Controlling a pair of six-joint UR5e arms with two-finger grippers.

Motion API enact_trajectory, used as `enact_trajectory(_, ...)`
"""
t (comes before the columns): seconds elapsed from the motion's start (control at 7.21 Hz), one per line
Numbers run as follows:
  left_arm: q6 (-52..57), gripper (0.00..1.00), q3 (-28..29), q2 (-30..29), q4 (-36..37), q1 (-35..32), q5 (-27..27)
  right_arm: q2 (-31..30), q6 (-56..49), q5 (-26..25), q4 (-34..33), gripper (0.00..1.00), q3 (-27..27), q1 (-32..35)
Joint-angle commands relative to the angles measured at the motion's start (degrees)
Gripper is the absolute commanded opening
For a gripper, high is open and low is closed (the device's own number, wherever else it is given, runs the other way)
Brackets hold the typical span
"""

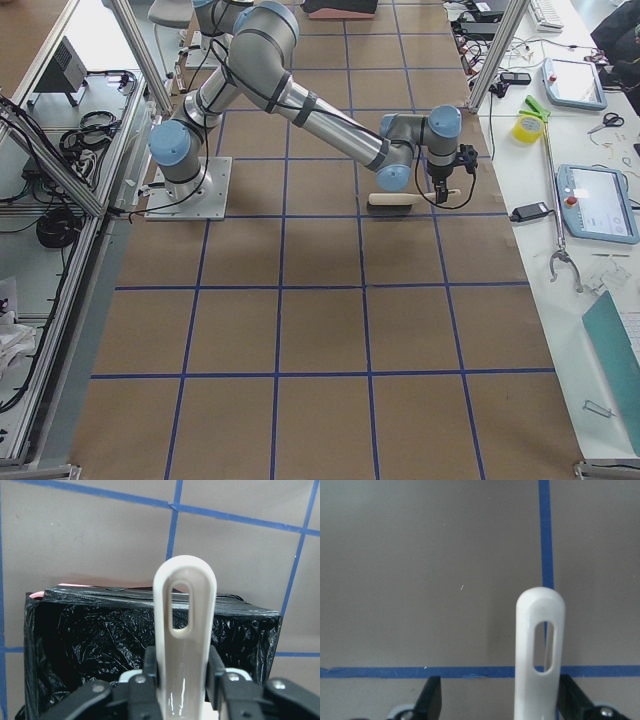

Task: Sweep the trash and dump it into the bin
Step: 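Hold the dustpan over the black trash bag with the left gripper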

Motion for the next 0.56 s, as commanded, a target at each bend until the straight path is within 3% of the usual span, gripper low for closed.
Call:
enact_trajectory(0.0, 6.20, 0.00, 1.32, -2.44, 5.83, 0.44, 3.80, -0.12, 0.00, 0.00, 0.04, 0.88, 0.11, 0.00)
enact_trajectory(0.14, 9.19, 0.00, 0.97, -2.80, 8.57, 0.44, 4.96, -0.38, -0.17, -0.17, 0.13, 0.96, 0.20, -0.09)
enact_trajectory(0.42, 13.78, 0.00, 0.62, -3.51, 14.21, 0.18, 5.67, -2.65, -0.26, -0.44, 3.96, 0.99, 0.20, -0.17)
